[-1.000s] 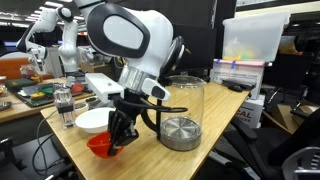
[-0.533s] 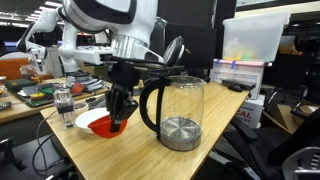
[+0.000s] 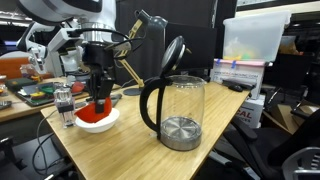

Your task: Pour the contents in the orange bowl into the white bowl

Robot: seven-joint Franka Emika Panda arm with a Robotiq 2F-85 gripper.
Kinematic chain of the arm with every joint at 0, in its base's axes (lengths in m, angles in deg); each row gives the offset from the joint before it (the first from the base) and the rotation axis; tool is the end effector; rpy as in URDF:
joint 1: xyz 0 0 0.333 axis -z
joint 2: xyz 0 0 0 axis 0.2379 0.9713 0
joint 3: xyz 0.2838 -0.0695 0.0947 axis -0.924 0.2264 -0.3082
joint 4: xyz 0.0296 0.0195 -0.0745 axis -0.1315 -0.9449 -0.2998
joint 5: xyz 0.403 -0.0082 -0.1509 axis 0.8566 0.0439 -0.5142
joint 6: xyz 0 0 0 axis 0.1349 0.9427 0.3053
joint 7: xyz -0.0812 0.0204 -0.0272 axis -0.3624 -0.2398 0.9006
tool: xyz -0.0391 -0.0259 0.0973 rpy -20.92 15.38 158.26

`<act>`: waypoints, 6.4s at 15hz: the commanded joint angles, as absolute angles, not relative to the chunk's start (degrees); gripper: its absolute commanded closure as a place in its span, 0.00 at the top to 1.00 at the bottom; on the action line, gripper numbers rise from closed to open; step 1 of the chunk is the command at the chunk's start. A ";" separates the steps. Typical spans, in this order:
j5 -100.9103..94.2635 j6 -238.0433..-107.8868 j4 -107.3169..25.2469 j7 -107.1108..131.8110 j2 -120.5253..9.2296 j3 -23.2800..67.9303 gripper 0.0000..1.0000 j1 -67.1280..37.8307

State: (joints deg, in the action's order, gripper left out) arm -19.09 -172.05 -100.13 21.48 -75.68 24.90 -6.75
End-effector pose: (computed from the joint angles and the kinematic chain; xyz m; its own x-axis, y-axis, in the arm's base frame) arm 0.4036 -0.1019 0.2043 0.9468 -0.2362 -0.2186 -0.1877 -0.9570 0.2213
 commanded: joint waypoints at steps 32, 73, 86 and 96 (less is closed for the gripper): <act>-43.03 -166.51 -91.78 58.08 -67.01 18.42 0.02 -15.62; -65.42 -139.76 -89.42 92.55 -56.04 7.20 0.02 -29.04; -61.70 -151.58 -87.61 90.06 -56.65 9.62 0.02 -23.27; -48.43 -168.29 -90.02 82.53 -61.22 13.29 0.02 -17.45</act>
